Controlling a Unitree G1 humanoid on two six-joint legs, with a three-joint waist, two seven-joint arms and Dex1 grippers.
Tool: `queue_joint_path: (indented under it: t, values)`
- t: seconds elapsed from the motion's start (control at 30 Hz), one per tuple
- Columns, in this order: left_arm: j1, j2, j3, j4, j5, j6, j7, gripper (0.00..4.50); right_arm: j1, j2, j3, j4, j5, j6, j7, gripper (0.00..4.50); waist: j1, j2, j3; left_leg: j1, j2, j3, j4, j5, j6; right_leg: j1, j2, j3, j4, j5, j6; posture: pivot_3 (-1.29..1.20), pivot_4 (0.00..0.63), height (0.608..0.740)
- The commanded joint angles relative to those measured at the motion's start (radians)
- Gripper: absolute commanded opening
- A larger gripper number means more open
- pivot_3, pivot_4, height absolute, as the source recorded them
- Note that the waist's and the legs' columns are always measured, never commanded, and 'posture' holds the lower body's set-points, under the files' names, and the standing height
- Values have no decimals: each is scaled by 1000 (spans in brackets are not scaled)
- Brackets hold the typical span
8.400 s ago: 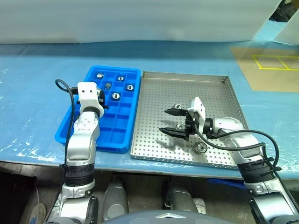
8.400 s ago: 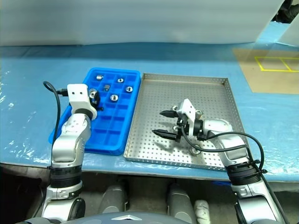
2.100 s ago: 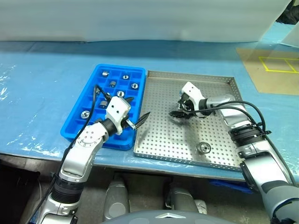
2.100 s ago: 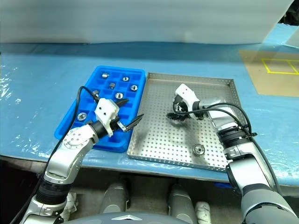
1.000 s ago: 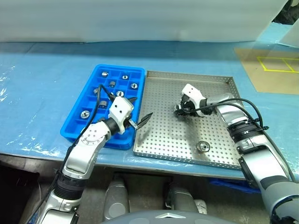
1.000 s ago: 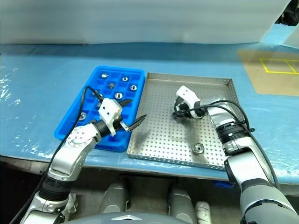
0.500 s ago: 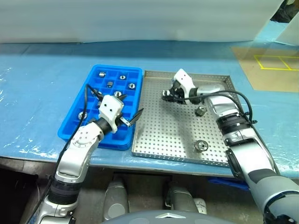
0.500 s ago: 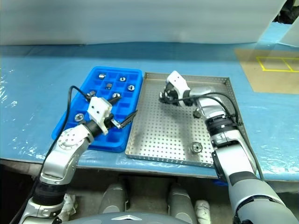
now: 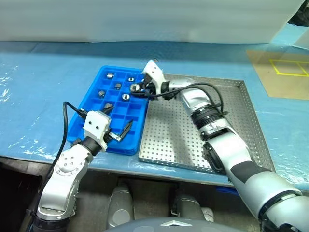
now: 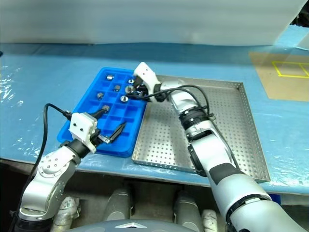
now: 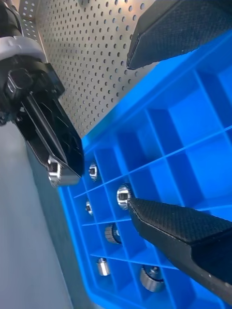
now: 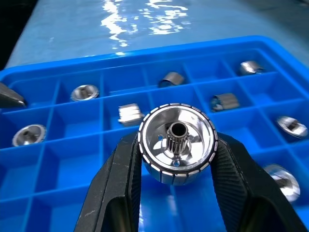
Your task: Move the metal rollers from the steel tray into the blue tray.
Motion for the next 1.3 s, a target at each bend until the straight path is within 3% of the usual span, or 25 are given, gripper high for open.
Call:
queue_joint_path:
  t: [0.03,0.5,0.77,1.0,1.3]
  values:
    - [70,11,21,-85,13,-9,19,4500,-6,33,32,-2,-14,-41,36,1616,9,0,0,0,0,0,0,0,0,0,0,-1,-1,0,0,325,150,740]
    - [178,-16,11,-176,25,0,88,4500,122,122,118,-18,-63,-69,53,1616,56,0,0,0,0,-3,-2,1,-1,-1,0,-1,-1,-1,0,419,150,740]
    - [114,-3,-8,-121,19,-14,64,4500,127,80,60,-43,-40,-88,14,4334,69,0,0,0,0,-3,-2,1,-2,-1,0,-1,-1,-1,0,336,150,740]
    - [-51,22,-44,20,-46,-38,-70,4500,242,-84,-25,-330,75,-25,133,4334,57,0,0,0,-1,-2,0,1,-2,0,0,0,2,0,0,141,150,740]
    - [-246,50,-112,220,-112,-86,-277,4500,448,-469,-179,-673,156,233,151,4334,-7,0,0,2,-1,-1,1,4,-6,0,2,3,3,0,1,-73,150,740]
